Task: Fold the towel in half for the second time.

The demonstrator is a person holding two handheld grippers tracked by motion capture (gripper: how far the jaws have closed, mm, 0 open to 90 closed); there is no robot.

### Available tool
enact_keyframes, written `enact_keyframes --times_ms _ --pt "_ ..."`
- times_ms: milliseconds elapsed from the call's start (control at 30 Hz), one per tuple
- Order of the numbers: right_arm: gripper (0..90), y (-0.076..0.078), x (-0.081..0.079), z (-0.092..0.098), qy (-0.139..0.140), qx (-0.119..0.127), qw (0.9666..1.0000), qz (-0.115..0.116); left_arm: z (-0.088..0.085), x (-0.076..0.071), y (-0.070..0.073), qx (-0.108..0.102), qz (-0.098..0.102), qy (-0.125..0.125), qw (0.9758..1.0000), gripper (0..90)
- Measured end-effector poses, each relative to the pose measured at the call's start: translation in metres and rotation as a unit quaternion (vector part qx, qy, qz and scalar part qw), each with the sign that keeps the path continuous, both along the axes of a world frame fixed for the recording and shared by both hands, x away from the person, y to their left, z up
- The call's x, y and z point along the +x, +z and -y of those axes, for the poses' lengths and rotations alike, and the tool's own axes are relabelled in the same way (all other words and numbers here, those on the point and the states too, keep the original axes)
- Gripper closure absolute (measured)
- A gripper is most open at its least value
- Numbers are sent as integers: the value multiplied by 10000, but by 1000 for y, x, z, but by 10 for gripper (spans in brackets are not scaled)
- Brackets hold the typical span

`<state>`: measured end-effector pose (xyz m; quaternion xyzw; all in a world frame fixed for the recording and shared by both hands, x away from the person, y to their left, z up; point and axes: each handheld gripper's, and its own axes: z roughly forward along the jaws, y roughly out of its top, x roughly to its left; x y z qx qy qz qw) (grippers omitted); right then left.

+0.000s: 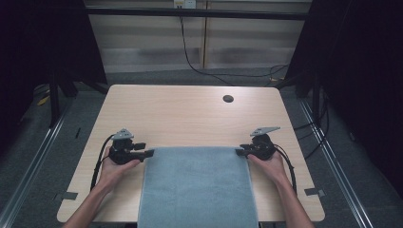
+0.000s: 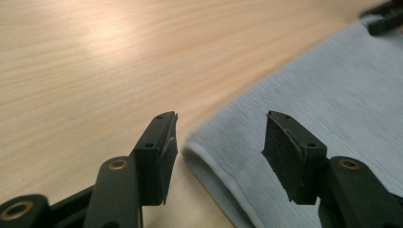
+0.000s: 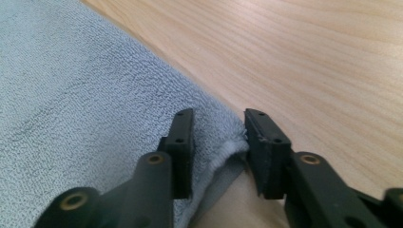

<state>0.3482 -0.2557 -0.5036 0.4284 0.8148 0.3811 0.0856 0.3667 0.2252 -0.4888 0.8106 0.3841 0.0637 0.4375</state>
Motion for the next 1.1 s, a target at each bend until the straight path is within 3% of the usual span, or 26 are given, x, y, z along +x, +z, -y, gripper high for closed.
enact_keyframes --times_ms 67,100,233,467,500,633,700,900,1033,1100 --pt "727 0 0 0 -14 37 10000 -34 2 3 -2 32 20 -52 10000 419" --pt "747 -1 0 0 20 80 10000 -27 7 6 -6 66 189 152 9997 413" --pt "786 -2 -1 0 -9 183 9998 -64 13 8 -15 155 -30 -121 9998 432" --pt "803 -4 0 1 -60 291 9995 -97 12 11 -19 72 -163 -198 9996 626" --pt "813 -3 0 1 -69 282 9995 -98 13 9 -20 84 -171 -311 9993 668" --pt "829 -3 -1 0 -143 267 9995 -100 14 2 -22 70 -43 -383 9992 774" --pt "836 -2 -2 -2 -172 215 9996 -80 13 1 -22 25 -74 -394 9992 793" --pt "847 -3 -5 -3 -209 418 9988 -157 9 -2 -21 3 -67 -338 9994 814" --pt "850 0 -6 -2 -247 512 9984 -76 7 -2 -15 -130 -20 -280 9995 817" --pt "851 7 -7 0 -258 695 9972 61 4 -2 -9 -284 14 -284 9992 818"
